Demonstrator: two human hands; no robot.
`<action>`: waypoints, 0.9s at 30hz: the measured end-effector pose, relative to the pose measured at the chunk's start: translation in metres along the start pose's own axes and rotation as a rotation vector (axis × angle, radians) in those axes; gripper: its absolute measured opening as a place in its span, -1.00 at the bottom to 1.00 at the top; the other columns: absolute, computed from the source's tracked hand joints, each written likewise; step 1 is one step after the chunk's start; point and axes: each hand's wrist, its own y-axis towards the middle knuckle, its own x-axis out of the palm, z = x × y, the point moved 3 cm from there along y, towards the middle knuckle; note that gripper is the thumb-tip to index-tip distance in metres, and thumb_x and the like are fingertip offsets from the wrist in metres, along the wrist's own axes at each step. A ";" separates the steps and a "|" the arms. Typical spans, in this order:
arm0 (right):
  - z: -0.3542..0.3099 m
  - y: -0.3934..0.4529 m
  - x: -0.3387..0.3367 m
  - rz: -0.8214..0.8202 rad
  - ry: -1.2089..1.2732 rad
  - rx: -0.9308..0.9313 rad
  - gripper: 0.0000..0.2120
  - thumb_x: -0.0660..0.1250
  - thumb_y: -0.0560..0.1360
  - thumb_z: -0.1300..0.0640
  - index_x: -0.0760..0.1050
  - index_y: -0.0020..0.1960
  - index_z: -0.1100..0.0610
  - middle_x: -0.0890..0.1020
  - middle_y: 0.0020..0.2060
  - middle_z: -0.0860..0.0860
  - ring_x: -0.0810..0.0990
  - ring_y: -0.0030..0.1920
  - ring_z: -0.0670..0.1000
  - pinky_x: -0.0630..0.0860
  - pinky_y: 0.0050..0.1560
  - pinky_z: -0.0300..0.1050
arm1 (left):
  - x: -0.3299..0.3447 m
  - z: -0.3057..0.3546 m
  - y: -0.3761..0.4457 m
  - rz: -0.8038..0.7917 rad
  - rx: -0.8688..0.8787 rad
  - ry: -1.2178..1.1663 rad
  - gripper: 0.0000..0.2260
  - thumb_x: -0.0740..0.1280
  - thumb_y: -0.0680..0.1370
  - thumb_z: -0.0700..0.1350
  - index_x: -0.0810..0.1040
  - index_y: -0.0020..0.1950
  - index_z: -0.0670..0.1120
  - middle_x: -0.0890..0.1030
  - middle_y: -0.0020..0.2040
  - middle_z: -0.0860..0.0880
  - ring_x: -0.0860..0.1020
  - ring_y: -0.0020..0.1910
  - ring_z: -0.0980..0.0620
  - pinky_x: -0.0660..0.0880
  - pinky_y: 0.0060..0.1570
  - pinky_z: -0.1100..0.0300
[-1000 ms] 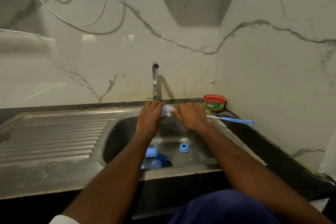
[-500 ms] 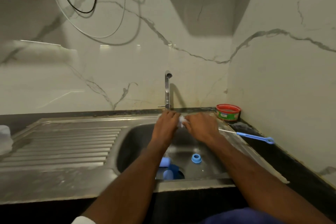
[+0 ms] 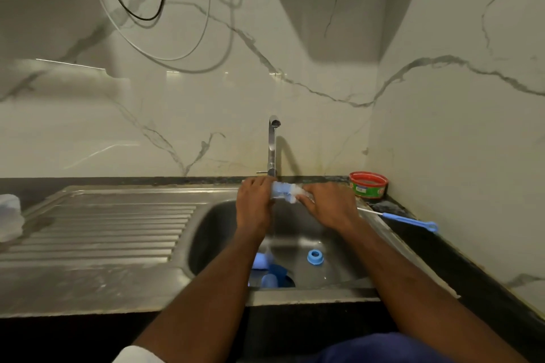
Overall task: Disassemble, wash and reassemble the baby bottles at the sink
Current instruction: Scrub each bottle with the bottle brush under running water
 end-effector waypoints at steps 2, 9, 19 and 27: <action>-0.006 -0.001 0.002 -0.032 -0.030 -0.022 -0.65 0.16 0.62 -0.25 0.57 0.24 -0.13 0.69 0.04 -0.01 0.65 0.02 0.08 0.55 0.02 0.00 | 0.003 0.005 -0.001 -0.051 0.095 -0.035 -0.63 0.50 0.50 -0.07 0.56 0.29 -0.03 0.60 0.24 -0.03 0.51 0.22 -0.03 0.47 0.24 0.06; 0.002 -0.001 0.000 -0.051 -0.042 0.020 -0.65 0.20 0.60 -0.27 0.59 0.24 -0.15 0.69 0.04 -0.04 0.65 0.03 0.06 0.56 0.06 0.01 | 0.008 0.006 0.002 -0.079 0.203 -0.034 -0.62 0.53 0.46 -0.04 0.59 0.25 -0.04 0.62 0.20 -0.04 0.52 0.17 -0.01 0.50 0.16 0.08; -0.007 0.004 0.014 -0.045 -0.069 0.017 -0.63 0.16 0.61 -0.26 0.57 0.26 -0.13 0.68 0.06 -0.02 0.64 0.03 0.07 0.47 -0.03 -0.02 | 0.013 0.002 0.001 -0.127 0.269 -0.035 -0.44 0.55 0.43 -0.02 0.48 0.40 0.02 0.53 0.36 -0.01 0.45 0.33 -0.04 0.41 0.32 0.06; -0.006 0.003 0.013 -0.023 -0.068 0.009 -0.67 0.21 0.60 -0.22 0.59 0.24 -0.12 0.69 0.04 -0.01 0.65 0.00 0.06 0.52 -0.03 -0.03 | 0.015 -0.013 0.001 -0.281 0.050 -0.034 -0.19 0.54 0.45 -0.13 0.20 0.61 0.03 0.29 0.57 -0.10 0.32 0.50 -0.14 0.33 0.47 -0.12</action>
